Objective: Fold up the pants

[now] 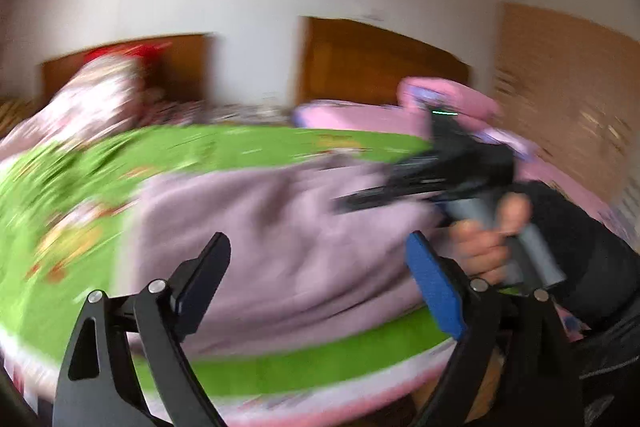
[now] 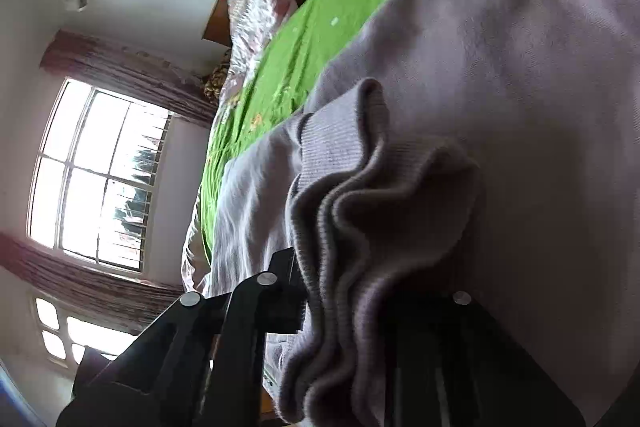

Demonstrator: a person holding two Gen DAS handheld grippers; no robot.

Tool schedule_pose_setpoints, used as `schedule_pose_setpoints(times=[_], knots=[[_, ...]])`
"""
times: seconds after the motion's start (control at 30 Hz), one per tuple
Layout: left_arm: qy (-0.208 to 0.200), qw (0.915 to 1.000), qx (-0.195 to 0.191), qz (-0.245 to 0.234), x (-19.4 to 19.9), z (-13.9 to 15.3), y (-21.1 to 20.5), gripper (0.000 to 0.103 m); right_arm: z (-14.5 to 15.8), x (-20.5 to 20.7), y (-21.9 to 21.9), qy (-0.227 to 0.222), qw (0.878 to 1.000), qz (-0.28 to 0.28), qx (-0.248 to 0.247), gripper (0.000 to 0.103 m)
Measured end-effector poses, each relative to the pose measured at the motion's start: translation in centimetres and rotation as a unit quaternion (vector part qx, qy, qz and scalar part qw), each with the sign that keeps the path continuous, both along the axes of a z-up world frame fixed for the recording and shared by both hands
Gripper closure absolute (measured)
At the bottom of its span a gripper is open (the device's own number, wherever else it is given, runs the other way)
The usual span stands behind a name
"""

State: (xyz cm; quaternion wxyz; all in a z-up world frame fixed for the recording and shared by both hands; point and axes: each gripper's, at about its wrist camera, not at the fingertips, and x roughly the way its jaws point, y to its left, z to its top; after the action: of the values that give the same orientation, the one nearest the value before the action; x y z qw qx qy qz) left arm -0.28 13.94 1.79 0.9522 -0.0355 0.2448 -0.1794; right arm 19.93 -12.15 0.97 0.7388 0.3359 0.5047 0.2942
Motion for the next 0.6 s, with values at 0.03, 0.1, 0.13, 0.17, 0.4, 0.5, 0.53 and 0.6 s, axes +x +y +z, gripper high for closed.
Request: schedule_pose_setpoints(times=[0.03,0.1,0.13,0.17,0.4,0.5,0.53,0.6], knots=[[0.010,0.9996,-0.004,0.028,-0.3,-0.4,2.1,0.014,1.1,0.3,0.7,-0.024,1.000,0.006,-0.003,0.085],[0.040,0.9960,-0.011,0.079,-0.8,-1.4,6.2,0.014,5.1,0.3,2.5,-0.076,0.997,0.022,0.000,0.086],[0.047,0.9946,-0.013,0.091,-1.3,-1.7,7.1,0.014,7.1,0.4,3.4,-0.099,0.995,0.028,0.001,0.086],[0.054,0.9935,-0.019,0.099,-1.4,-1.9,7.8,0.011,9.5,0.6,4.7,-0.129,0.991,0.038,-0.004,0.086],[0.078,0.9908,-0.009,0.110,1.4,-3.0,5.8,0.006,19.6,1.4,12.4,-0.214,0.972,0.089,-0.037,0.086],[0.108,0.9801,-0.017,0.166,4.6,-4.1,6.7,0.007,21.7,0.4,13.7,-0.235,0.965,0.107,-0.052,0.086],[0.120,0.9761,-0.014,0.181,5.6,-4.6,7.3,0.007,22.0,0.2,13.9,-0.243,0.962,0.108,-0.055,0.086],[0.132,0.9665,-0.004,0.220,5.7,-5.3,8.9,0.007,22.7,0.0,13.2,-0.256,0.960,0.098,-0.057,0.086]])
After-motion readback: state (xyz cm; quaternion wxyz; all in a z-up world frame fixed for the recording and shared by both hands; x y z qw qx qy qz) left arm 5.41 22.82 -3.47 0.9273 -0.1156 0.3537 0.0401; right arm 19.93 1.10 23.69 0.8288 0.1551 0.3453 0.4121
